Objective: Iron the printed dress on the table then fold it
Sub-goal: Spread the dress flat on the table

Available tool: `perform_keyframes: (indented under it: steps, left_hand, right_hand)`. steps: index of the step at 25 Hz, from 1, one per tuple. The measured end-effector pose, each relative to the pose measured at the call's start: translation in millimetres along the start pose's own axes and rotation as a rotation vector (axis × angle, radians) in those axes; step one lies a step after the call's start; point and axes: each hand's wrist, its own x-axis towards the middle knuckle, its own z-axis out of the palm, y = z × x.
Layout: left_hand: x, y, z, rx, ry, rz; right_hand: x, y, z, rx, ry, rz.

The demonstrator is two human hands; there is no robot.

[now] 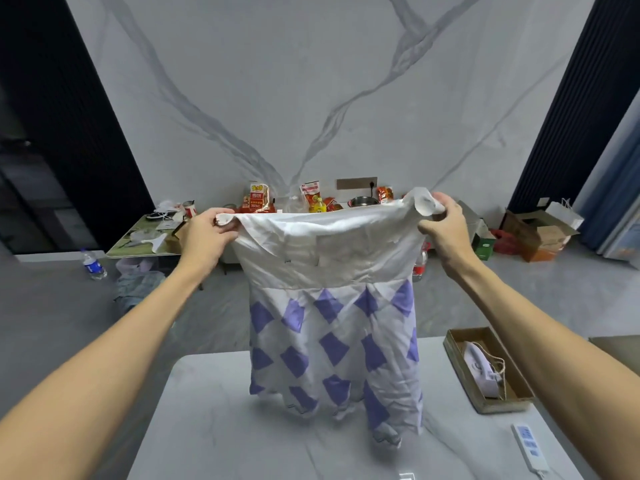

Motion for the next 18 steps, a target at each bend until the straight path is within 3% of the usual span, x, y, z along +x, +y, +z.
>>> perform_keyframes:
  steps: [2,4,8,12,16,18]
  left_hand:
    - [-11,2,4,0.278,0.118,0.156]
    - [-25,5,12,0.364,0.185,0.232]
    - [-47,16,18,0.212,0.223,0.123]
    - [-89,24,25,0.513,0.379,0.088]
    - [-161,44,47,0.387,0.406,0.147]
    - [-190,56,52,0.268,0.507,0.167]
  right_hand:
    - [-9,1,0,-0.119,-0.018,-0.061]
    - [-20,9,-3,-0.281,0.014,-0.168]
    - [-42,28,-23,-0.420,0.159,-0.396]
    - [-66,40,-54,-0.352,0.291,-0.417]
    - [-112,51,-82,-0.236,0.323,-0.390]
    - [-138,51,-86,-0.231,0.331,-0.450]
